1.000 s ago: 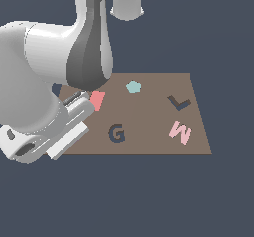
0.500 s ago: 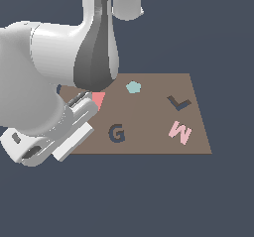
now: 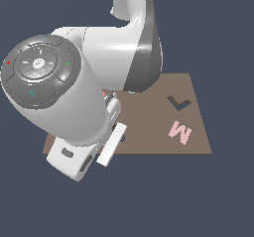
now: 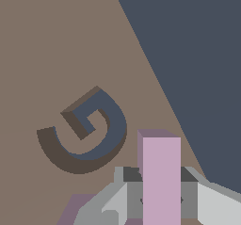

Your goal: Insert a designated object into the corresponding slot on a board.

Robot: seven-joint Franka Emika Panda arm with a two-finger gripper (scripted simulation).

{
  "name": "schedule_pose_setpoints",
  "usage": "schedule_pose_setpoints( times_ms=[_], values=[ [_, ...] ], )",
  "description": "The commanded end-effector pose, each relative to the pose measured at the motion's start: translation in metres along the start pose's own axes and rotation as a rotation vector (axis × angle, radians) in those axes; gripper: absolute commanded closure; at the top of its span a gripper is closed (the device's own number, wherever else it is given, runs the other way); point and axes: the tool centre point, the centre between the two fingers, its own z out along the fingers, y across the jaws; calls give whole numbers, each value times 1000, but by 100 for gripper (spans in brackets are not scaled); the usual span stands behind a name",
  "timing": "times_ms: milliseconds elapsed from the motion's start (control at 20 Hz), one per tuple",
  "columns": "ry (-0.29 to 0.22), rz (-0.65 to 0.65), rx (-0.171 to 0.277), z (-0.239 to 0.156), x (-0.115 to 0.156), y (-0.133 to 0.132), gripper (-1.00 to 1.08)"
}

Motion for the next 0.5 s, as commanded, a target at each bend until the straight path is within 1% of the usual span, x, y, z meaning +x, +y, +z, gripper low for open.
schedule_pose_setpoints(
  times_ms=[0, 250, 450],
  values=[
    [0, -82, -1, -1, 24, -10, 108],
    [0, -247, -1, -2, 68, -38, 108],
    [0, -384, -1, -3, 100, -67, 108]
  ],
)
